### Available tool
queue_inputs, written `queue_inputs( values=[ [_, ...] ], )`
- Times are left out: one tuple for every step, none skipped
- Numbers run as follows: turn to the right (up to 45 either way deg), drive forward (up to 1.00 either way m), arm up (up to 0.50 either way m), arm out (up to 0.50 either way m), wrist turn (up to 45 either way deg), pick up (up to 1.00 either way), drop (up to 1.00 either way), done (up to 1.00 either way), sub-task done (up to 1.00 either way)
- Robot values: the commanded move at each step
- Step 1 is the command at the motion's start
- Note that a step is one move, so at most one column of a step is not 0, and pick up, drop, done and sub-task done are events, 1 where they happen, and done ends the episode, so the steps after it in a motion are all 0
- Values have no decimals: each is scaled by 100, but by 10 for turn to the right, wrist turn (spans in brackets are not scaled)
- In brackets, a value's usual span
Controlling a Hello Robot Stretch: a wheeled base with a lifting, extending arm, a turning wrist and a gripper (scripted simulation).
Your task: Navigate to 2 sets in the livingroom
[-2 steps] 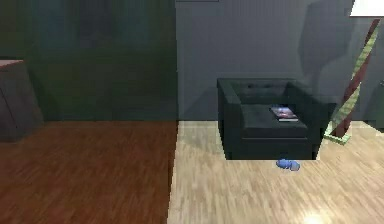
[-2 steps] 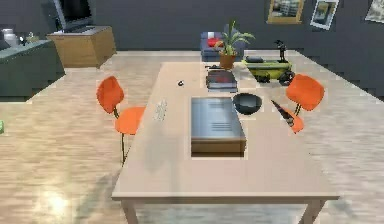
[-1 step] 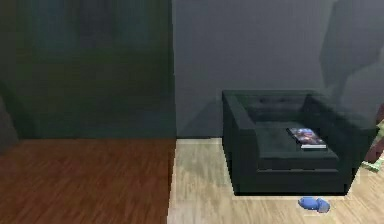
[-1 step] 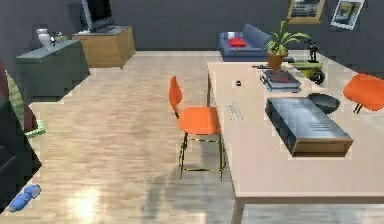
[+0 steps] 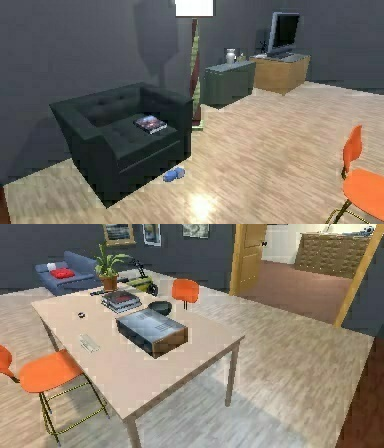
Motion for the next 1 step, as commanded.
queue_inputs(
  values=[
    [90,0,0,0,0,0,0,0,0]
  ],
)
